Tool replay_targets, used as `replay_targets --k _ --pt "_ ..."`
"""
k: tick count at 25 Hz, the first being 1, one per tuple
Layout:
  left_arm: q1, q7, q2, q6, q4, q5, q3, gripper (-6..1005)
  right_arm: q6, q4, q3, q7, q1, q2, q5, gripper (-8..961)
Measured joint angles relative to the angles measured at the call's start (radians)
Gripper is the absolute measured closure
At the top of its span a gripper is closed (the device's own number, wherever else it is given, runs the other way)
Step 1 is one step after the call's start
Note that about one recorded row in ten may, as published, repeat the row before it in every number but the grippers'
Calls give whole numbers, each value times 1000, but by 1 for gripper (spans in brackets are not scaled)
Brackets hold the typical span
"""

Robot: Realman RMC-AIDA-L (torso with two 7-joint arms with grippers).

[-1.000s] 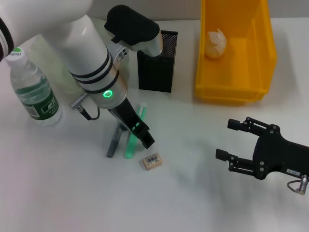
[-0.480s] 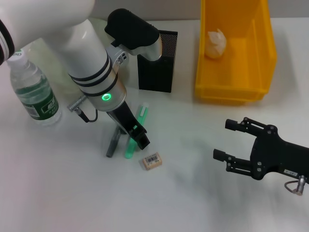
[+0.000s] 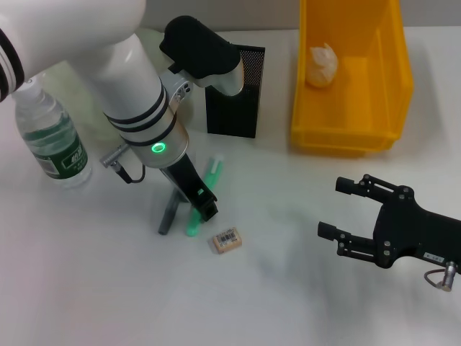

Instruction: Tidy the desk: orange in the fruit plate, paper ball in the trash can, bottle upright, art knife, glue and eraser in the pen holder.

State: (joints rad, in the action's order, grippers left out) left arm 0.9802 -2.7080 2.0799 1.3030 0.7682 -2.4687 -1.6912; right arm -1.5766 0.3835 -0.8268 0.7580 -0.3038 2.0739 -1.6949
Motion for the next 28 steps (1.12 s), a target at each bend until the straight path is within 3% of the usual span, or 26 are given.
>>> replay_targets --k 1,4,21,26,28 --pt "0 2 0 0 0 0 -1 392 -1 0 1 2 0 0 0 184" --pt "0 5 0 0 0 0 -1 597 -3 0 1 6 0 0 0 185" --pt "0 9 0 4 8 -22 -23 647 -6 0 2 15 0 0 0 189" --pt "0 10 0 6 11 -23 -25 758 -6 3 -2 23 0 0 0 190" --pt "0 10 0 6 11 -23 -25 758 -6 3 -2 23 0 0 0 190"
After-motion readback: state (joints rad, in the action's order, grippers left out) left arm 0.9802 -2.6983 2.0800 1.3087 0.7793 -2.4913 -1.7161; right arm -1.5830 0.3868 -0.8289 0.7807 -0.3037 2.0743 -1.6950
